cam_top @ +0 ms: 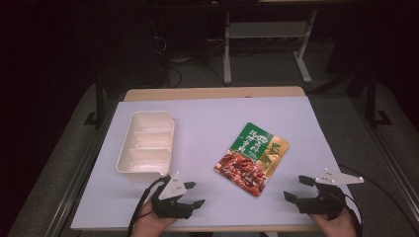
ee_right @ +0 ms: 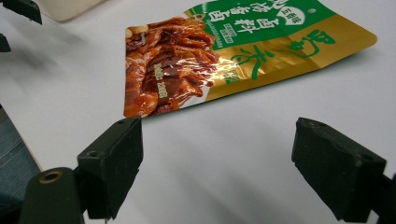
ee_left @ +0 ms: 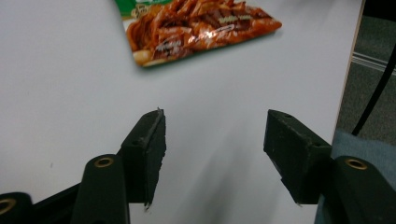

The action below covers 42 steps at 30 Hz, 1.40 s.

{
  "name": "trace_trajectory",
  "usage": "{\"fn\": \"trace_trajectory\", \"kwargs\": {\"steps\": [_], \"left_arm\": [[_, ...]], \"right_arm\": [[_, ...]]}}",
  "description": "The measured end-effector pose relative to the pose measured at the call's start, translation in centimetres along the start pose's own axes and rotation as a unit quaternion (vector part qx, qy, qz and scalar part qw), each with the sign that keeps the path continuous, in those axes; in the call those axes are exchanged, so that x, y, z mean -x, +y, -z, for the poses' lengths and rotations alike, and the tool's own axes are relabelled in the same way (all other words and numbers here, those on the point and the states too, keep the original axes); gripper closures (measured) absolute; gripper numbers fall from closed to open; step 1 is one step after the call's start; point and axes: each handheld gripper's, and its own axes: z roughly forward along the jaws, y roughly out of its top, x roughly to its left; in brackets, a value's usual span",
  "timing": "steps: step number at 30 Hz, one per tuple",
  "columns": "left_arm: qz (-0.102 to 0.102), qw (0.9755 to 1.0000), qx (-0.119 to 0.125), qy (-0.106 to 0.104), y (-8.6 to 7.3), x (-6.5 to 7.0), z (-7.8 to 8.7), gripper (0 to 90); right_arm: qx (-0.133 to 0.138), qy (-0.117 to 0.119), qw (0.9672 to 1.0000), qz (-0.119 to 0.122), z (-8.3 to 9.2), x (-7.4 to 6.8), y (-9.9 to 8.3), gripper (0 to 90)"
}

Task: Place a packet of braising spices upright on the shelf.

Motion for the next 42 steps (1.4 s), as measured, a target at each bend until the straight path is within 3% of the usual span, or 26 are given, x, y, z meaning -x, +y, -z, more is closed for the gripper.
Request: {"fn": "trace_trajectory", "kwargs": {"steps": [5, 10, 18, 22, 24, 34, 39, 42], "left_arm": [[-0.012, 0.9999, -0.008, -0.006, 1.4, -0.2, -1.5, 47.5], [-0.01, 0.9997, -0.016, -0.016, 3.2, -1.0, -3.7, 59.3], [-0.013, 0.9995, -0.027, -0.011, 4.5, -2.1, -5.3, 69.8], [-0.014, 0.9992, -0.037, -0.005, 5.0, -2.7, -6.5, 79.6], [-0.013, 0.9989, -0.045, -0.002, 5.2, -3.0, -7.1, 89.7], [-0.006, 0.9963, -0.085, -0.006, 5.9, -4.2, -10.1, 89.9], [-0.001, 0.9958, -0.092, -0.008, 6.0, -4.3, -10.8, 89.9], [-0.014, 0.9944, -0.105, 0.001, 6.1, -4.0, -11.0, 90.0]], "right_arm": [[-0.004, -0.004, 1.0, -0.003, -0.1, 0.4, -0.1, 16.2], [-0.006, -0.016, 0.9998, -0.01, 0.0, 0.7, 0.0, 16.2], [-0.014, -0.019, 0.9997, -0.006, -0.4, 0.7, 0.2, 15.9], [-0.017, -0.018, 0.9996, -0.01, -0.7, 0.7, 0.4, 15.4], [-0.02, -0.021, 0.9994, -0.019, -1.1, 0.9, 0.8, 15.4], [-0.042, -0.036, 0.9969, -0.057, -3.0, 2.5, 2.8, 15.8], [-0.05, -0.04, 0.9961, -0.061, -4.1, 3.2, 3.8, 16.4], [-0.06, -0.041, 0.9952, -0.065, -5.3, 3.9, 4.9, 16.4]]}}
